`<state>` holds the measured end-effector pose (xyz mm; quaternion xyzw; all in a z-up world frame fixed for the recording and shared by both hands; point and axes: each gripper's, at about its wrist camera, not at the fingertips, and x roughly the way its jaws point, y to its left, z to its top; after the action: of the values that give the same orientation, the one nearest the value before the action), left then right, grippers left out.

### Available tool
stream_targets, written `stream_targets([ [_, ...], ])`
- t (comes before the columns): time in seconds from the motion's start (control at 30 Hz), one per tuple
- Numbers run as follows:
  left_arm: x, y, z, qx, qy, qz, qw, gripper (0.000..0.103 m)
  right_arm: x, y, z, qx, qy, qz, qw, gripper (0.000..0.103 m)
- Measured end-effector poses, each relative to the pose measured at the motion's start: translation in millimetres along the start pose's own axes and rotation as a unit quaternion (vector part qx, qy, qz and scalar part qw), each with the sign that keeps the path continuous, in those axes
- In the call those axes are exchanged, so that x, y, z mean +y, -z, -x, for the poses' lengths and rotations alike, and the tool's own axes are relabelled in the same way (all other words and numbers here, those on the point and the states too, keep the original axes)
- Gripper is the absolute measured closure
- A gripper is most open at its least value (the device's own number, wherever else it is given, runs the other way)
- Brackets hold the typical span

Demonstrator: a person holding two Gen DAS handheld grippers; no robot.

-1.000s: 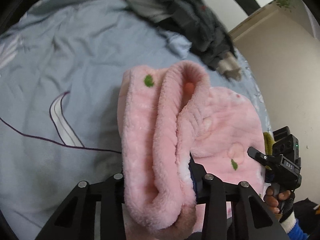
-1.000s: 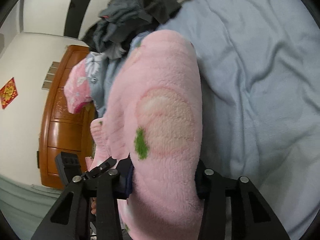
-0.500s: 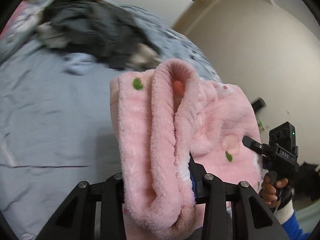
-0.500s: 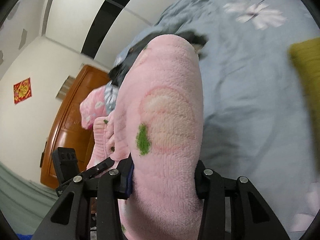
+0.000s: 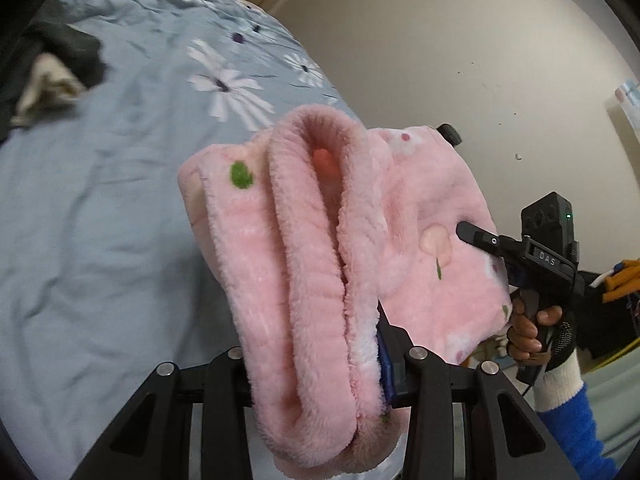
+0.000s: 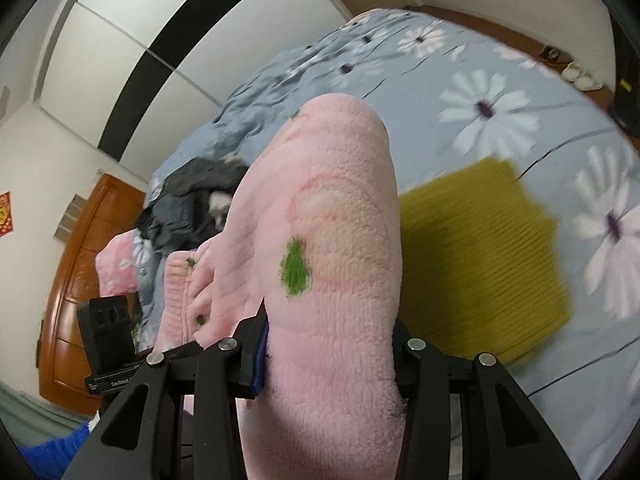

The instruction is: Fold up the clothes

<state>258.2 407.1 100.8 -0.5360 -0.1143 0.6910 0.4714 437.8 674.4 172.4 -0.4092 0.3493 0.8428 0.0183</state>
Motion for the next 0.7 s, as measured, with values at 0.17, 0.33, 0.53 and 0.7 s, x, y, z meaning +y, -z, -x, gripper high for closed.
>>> stream_targets([
  [0.17, -17, -7, -39, -0.007, 0.006, 0.014, 0.9999, 0.062, -39, -31, 12, -0.004, 0.014, 0.003, 1.000, 0.059],
  [0.33, -5, -4, -72, 0.005, -0.028, 0.023, 0.9993, 0.061, -68, -41, -19, 0.012, 0.020, -0.011, 1.000, 0.058],
  [0.53, -2, -2, -82, 0.017, -0.040, 0.021, 0.9988, 0.056, -104, -33, -42, 0.005, 0.007, -0.061, 0.998, 0.052],
  [0.7, -14, 3, -71, 0.027, -0.043, 0.007, 0.9987, 0.052, -99, -35, -33, 0.012, 0.017, -0.051, 0.998, 0.046],
])
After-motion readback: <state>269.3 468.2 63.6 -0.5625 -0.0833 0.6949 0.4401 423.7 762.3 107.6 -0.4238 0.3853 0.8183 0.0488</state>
